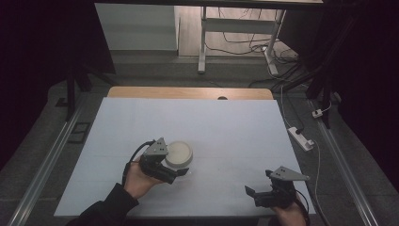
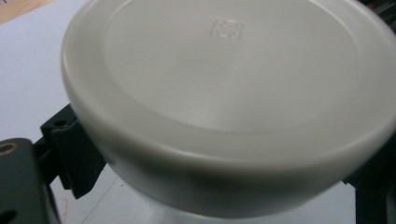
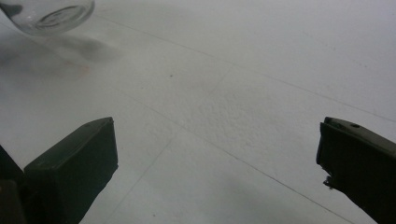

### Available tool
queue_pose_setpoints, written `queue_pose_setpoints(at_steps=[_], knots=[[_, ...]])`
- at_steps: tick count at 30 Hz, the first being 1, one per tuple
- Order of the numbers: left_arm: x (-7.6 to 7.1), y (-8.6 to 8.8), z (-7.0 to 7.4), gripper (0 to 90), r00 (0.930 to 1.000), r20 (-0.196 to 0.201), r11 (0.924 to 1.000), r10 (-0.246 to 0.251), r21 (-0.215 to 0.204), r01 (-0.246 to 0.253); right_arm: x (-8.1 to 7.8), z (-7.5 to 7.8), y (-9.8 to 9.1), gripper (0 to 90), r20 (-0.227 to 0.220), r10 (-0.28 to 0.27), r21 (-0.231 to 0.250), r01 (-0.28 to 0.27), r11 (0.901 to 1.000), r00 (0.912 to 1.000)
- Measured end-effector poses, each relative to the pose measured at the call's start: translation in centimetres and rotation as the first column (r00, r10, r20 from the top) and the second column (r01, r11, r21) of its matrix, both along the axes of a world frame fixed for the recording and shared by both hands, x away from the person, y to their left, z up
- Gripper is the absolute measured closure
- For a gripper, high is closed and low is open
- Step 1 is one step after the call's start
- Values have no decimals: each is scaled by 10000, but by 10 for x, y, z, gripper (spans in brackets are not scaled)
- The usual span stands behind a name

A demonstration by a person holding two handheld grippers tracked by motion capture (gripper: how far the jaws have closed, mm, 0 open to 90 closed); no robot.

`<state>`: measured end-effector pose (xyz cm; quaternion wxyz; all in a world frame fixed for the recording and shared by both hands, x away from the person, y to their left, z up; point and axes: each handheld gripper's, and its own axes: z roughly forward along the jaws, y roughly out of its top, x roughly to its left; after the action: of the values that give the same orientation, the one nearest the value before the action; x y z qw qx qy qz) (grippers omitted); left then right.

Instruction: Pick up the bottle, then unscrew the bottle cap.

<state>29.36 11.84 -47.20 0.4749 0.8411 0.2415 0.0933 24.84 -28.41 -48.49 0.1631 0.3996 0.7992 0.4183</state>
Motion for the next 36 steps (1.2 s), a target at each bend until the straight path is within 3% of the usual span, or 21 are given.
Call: queue_pose_setpoints(at_steps=[16,25,26,29,36], knots=[[-1,-6,0,73,9999,49,9999,-133,68,133,4,14,27,0,-8,1128,362,-1127,9930,9936],[0,-9,-1,73,9997,84,9997,-234,112,233,11,23,49,0,279,2155,884,-2171,9721,9761],[0,-9,-1,73,9996,85,9996,-257,133,255,13,26,54,0,353,2394,947,-2417,9657,9703],[0,-11,-2,73,9994,101,9994,-325,148,324,15,29,62,0,457,2623,1060,-2658,9582,9639],[0,-13,-1,73,9989,138,9989,-451,128,449,19,36,83,0,479,2989,804,-3020,9499,9531]])
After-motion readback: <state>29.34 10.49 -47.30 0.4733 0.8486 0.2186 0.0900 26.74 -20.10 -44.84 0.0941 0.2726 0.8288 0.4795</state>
